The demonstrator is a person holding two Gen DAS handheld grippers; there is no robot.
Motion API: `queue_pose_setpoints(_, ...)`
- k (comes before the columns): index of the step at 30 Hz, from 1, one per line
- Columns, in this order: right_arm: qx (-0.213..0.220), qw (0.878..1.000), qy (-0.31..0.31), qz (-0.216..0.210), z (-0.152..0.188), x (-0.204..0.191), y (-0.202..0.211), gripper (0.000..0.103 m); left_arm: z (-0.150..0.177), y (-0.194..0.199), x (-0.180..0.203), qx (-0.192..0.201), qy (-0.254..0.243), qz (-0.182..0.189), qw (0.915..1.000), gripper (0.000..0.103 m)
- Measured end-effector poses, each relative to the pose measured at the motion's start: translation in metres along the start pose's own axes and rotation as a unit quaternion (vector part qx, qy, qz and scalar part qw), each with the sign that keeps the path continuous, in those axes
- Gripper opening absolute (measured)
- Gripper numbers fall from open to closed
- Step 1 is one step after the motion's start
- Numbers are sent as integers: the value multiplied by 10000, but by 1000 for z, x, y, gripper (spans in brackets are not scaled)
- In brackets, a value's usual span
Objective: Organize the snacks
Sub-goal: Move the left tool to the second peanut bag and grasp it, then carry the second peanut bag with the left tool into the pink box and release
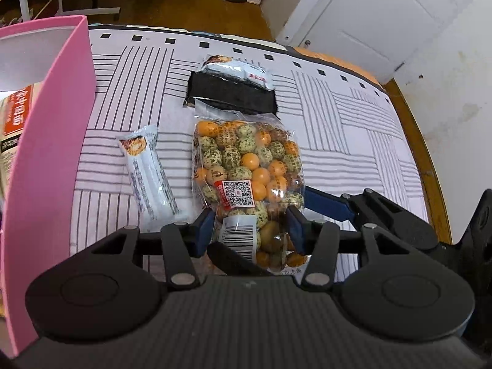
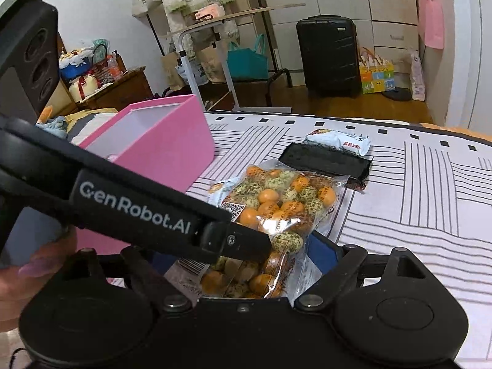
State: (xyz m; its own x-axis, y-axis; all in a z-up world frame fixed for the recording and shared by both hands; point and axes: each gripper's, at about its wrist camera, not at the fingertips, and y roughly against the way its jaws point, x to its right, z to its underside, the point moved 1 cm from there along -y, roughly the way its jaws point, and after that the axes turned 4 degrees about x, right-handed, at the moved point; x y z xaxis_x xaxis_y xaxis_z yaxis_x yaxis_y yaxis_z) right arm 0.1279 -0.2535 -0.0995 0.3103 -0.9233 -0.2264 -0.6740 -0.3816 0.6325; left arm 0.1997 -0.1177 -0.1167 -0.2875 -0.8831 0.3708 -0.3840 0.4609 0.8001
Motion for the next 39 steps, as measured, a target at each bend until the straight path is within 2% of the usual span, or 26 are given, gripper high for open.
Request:
queue_pose_setpoints(16,-200,9996,-173,110,15,-44,59,89,50,66,25,-39,-480,-80,9988,49)
queue_pose_setpoints(30,-224,9996,171,65,17,-97,88,89,76,123,13,23,-386,-39,9992,49)
queue_pose_setpoints(39,105,9977,671,-1,-6,-147,112,89,77,186,2,532,-342,-71,9980,49)
